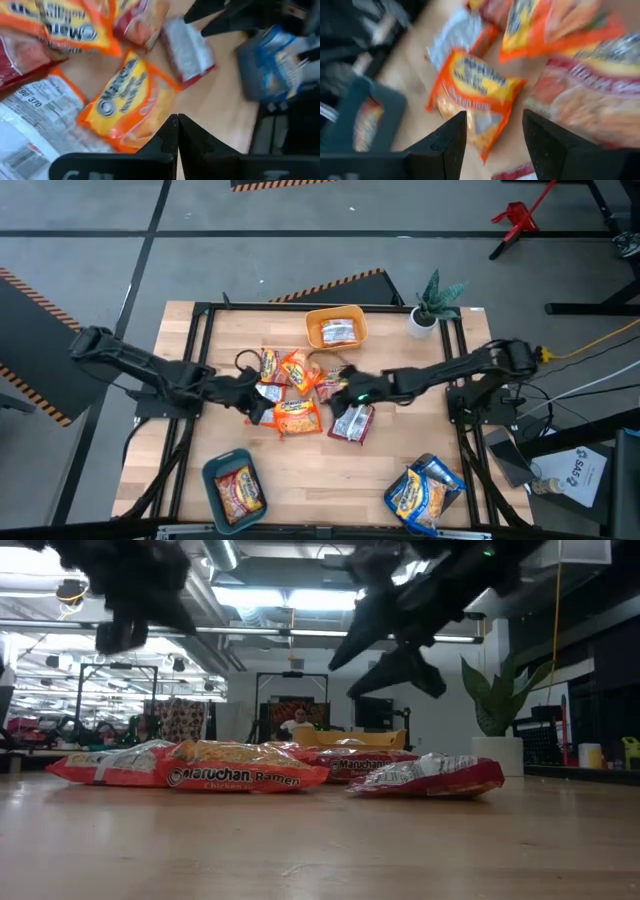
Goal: Sort Maruchan noodles
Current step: Put the orange noodle pack into the yellow bin
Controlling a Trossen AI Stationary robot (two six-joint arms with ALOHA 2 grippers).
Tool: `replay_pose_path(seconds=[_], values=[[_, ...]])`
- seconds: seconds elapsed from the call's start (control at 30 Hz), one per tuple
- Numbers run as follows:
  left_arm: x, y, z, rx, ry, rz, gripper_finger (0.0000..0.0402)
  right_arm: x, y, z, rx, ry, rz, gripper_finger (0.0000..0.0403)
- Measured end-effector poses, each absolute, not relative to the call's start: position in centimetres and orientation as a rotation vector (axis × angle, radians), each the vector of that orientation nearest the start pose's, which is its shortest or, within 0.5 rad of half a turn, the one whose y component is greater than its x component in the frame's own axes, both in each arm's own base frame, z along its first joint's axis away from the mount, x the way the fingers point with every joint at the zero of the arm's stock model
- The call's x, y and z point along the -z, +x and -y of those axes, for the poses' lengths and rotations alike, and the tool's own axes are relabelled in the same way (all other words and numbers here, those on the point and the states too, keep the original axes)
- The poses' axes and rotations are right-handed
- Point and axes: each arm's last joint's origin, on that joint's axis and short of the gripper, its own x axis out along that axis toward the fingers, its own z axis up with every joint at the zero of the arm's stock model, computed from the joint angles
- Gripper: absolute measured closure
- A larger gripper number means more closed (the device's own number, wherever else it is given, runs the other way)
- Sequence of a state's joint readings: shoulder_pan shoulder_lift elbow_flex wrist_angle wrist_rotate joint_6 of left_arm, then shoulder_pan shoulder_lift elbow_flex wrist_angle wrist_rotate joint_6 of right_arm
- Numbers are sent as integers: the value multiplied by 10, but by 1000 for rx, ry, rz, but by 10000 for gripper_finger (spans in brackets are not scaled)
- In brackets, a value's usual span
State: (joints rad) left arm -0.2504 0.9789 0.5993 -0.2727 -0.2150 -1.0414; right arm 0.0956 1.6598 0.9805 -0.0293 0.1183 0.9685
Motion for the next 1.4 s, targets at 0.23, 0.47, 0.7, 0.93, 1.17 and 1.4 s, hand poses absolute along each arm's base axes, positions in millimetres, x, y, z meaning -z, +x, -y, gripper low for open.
replay_pose_path(seconds=[0.23,0.47,0.7,0.93,1.17,1.4], values=[[-204,208,31,-193,-715,-768,392,-191,376,-44,415,862,-763,224],[-194,223,24,-96,-647,-803,344,-175,383,-44,443,966,-826,173],[-175,231,28,-74,-631,-888,310,-160,386,-47,501,1013,-847,104],[-159,234,33,-108,-601,-961,308,-153,391,-49,511,1012,-802,100],[-138,240,35,-150,-590,-1038,308,-137,398,-50,490,1037,-810,100],[-123,246,35,-158,-592,-1079,308,-131,406,-52,445,1068,-758,100]])
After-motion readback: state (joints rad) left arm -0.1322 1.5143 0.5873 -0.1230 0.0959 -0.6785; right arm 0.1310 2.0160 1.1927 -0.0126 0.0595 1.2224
